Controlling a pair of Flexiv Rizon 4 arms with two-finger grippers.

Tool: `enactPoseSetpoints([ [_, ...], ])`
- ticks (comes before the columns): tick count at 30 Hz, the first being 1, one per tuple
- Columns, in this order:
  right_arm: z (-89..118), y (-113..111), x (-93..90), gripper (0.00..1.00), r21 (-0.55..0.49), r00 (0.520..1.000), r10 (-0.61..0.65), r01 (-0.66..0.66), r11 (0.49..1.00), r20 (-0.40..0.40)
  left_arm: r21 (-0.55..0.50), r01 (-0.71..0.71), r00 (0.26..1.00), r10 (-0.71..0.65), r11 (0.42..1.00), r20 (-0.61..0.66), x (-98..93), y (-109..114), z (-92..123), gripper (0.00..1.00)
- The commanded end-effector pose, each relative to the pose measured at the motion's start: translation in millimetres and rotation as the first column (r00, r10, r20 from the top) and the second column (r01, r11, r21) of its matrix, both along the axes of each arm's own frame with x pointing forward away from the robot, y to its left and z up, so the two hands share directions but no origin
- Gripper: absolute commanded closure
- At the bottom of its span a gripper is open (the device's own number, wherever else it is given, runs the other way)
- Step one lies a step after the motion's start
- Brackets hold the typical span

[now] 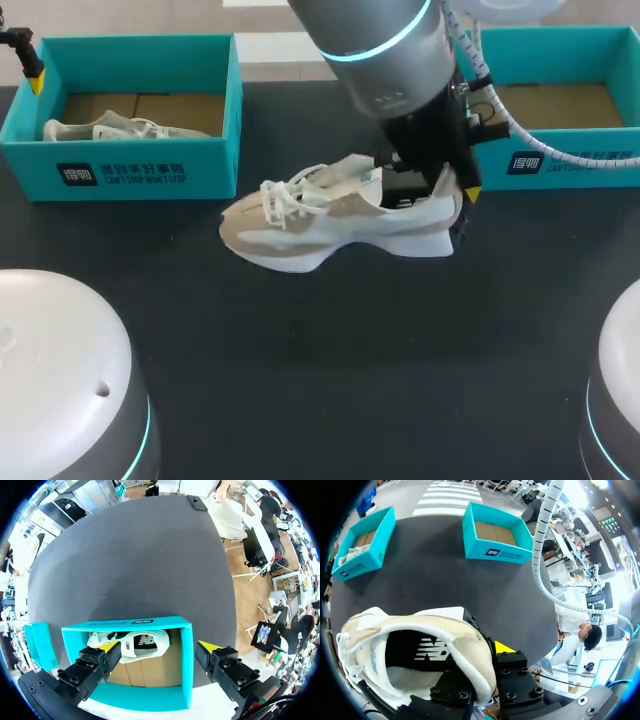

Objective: Take the shoe out of the shoebox, open the shoe tongue, remove and reinsert the insole, then place the shoe into the shoebox

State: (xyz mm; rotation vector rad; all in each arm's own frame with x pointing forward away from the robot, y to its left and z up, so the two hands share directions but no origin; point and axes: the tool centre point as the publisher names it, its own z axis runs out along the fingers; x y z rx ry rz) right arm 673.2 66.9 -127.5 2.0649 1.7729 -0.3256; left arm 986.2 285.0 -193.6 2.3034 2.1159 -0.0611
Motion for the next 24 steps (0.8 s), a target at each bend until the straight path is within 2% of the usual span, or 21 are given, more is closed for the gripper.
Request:
enactPoseSetpoints([
  [1, 1, 10, -5.8, 1.00, -0.013, 1.000, -0.025, 0.025, 1.000, 0.011, 0.000, 0.001, 1.000, -0.001, 1.000, 0.001, -0.5, 0, 0, 0.00],
  [20, 1, 10, -5.8, 1.00, -0.013, 1.000, -0.025, 0.025, 1.000, 0.011, 0.000, 0.001, 1.000, -0.001, 1.000, 0.001, -0.5, 0, 0, 0.00],
  [24, -18, 15, -4.6, 1.00, 0.002, 0.999, -0.029, 0.029, 1.000, 0.038, 0.000, 0.001, 1.000, -0.001, 1.000, 0.001, -0.5, 0, 0, 0.00],
])
